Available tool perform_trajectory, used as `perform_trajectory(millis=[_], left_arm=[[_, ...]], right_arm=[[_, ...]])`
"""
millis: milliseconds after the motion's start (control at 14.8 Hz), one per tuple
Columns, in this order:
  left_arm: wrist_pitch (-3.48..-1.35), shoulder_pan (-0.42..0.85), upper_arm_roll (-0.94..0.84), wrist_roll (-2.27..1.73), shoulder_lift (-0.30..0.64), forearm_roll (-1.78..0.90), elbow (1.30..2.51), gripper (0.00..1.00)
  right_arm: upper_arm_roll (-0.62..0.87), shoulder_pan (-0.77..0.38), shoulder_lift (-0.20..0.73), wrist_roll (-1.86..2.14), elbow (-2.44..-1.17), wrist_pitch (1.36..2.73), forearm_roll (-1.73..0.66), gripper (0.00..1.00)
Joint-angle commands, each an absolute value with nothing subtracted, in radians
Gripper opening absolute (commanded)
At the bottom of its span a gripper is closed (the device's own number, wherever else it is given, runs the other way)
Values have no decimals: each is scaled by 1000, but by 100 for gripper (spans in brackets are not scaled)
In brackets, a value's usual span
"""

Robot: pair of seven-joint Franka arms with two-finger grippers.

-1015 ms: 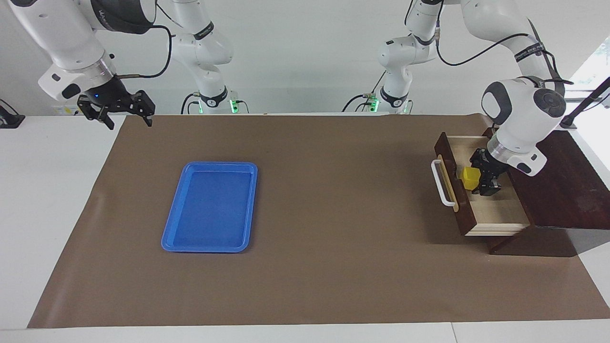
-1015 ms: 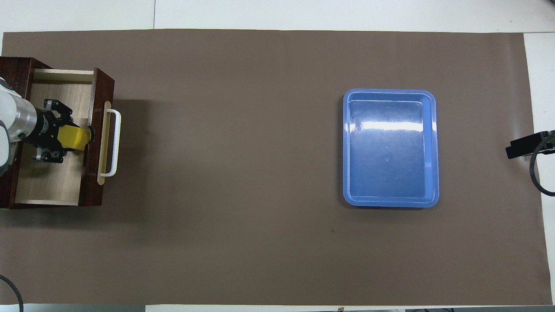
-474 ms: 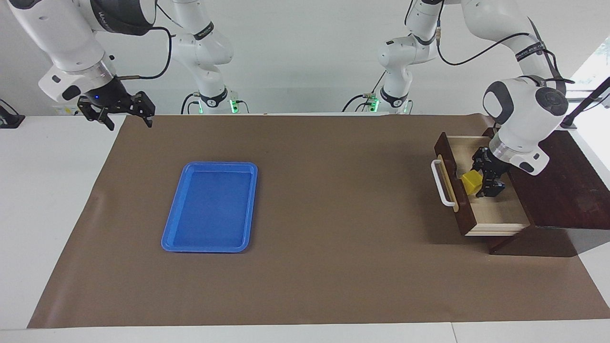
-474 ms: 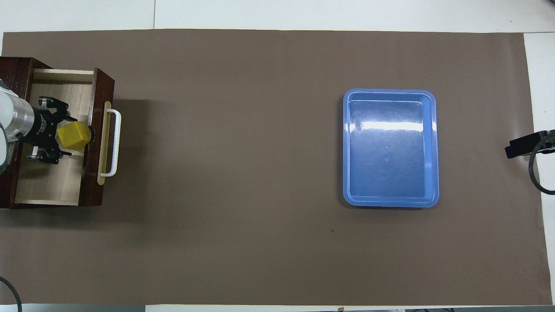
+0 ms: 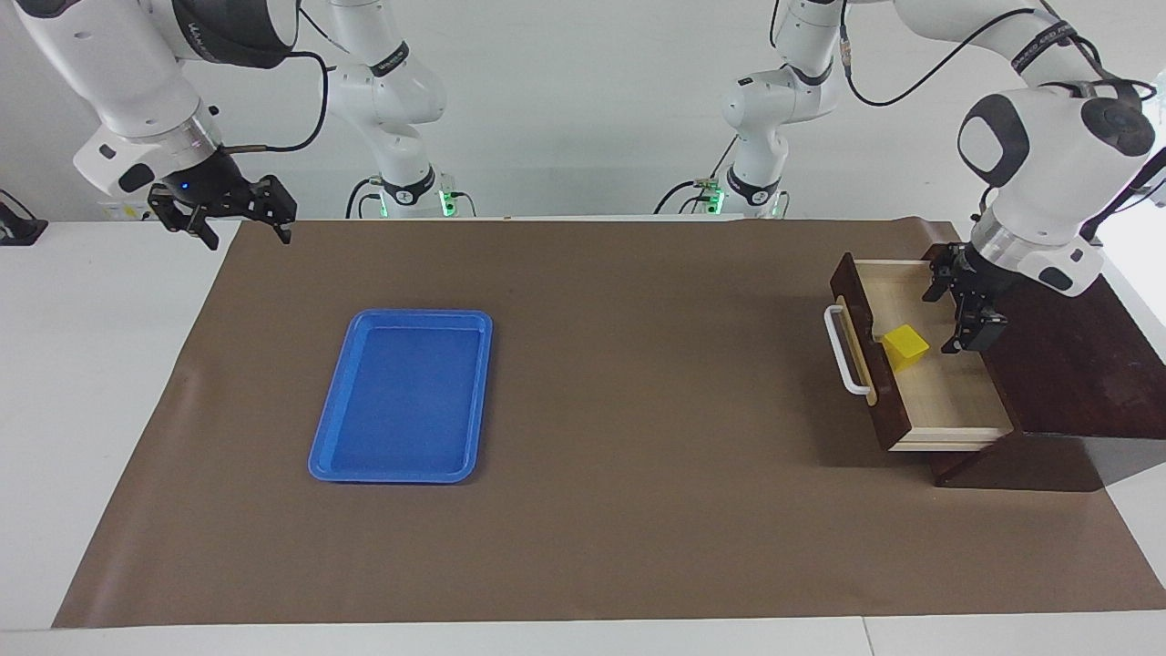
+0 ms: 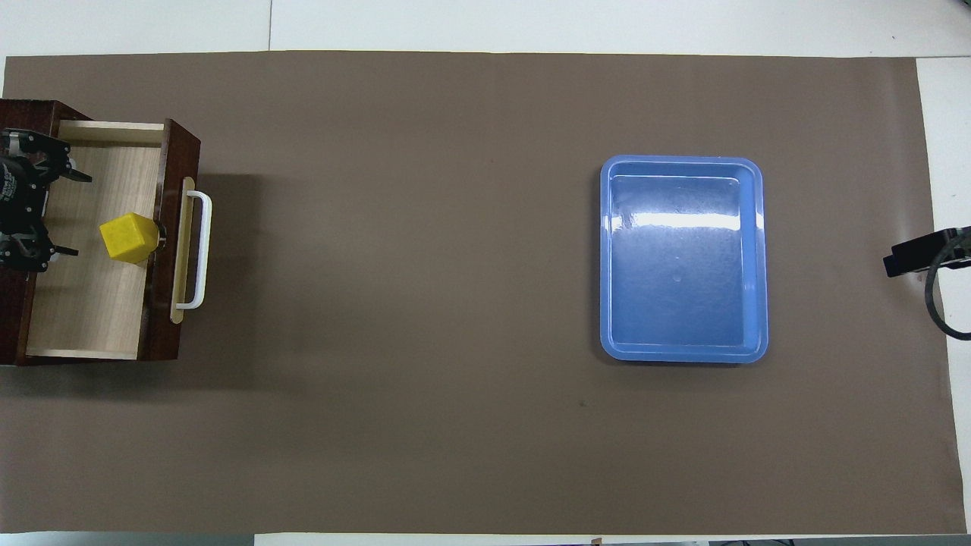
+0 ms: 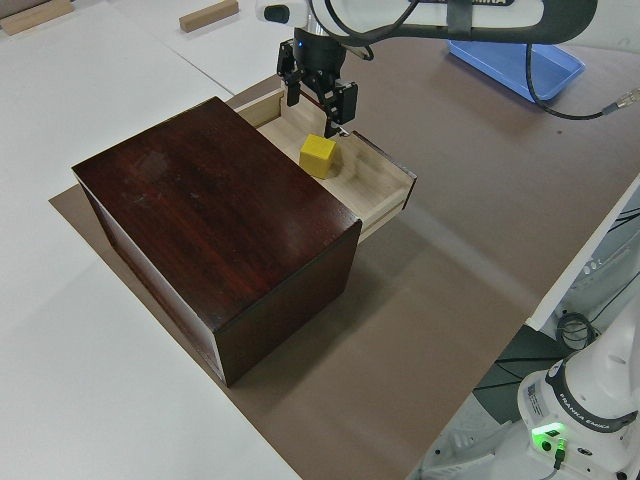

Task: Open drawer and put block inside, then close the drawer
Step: 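Lower the block into the open drawer and open the left gripper, then push the drawer shut away from the robot with the left gripper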

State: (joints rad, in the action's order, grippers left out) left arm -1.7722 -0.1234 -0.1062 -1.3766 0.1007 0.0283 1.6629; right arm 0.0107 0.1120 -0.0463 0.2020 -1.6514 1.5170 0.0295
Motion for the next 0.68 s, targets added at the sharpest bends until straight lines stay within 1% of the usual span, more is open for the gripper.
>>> perform_trajectory(millis=[0, 135, 271, 338, 474, 609], left_arm=[[-1716, -13, -103, -1495, 107, 21, 1621, 100], [-1752, 40, -107, -1589, 101, 20, 1653, 100], [-1837, 106, -104, -1672, 84, 21, 1753, 100], [-1889, 115, -104, -1695, 74, 21, 1805, 100], [-1948, 110, -104, -1695, 63, 21, 1873, 100], [-2043, 100, -103, -1674, 37, 28, 1980, 100]], right_arm=[[26, 129, -48, 198, -1646, 1506, 37, 100], [26, 123, -49, 196, -1646, 1509, 37, 100], [26, 121, -48, 199, -1646, 1512, 37, 100], [26, 121, -48, 199, -1646, 1513, 37, 100], [26, 120, -48, 206, -1646, 1512, 37, 100], [28, 118, -48, 204, -1644, 1519, 37, 100]])
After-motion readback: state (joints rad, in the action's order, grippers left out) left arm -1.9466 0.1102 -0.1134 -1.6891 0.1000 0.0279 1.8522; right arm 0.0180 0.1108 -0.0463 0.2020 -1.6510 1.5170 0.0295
